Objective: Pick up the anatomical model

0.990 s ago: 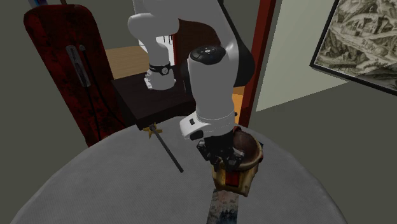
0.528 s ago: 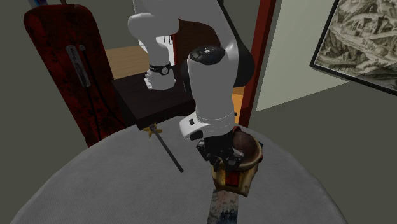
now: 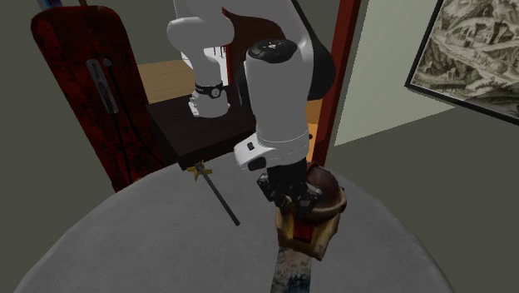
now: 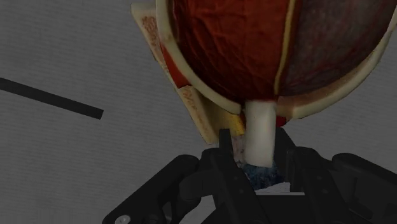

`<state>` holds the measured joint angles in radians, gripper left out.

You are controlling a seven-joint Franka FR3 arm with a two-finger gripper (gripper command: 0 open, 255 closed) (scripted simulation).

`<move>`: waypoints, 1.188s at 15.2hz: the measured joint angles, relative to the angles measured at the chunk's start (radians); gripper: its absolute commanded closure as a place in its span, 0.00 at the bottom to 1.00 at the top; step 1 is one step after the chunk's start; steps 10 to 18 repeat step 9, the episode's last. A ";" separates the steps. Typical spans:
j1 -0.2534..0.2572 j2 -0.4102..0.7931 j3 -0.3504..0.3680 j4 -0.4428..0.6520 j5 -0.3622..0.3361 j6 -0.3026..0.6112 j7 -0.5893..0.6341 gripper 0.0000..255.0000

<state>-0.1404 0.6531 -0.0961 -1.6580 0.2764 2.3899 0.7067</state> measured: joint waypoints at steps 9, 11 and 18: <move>0.005 -0.073 -0.013 0.007 -0.018 -0.079 0.018 1.00; 0.005 -0.073 -0.013 0.007 -0.018 -0.079 0.018 1.00; 0.005 -0.073 -0.013 0.007 -0.018 -0.079 0.018 1.00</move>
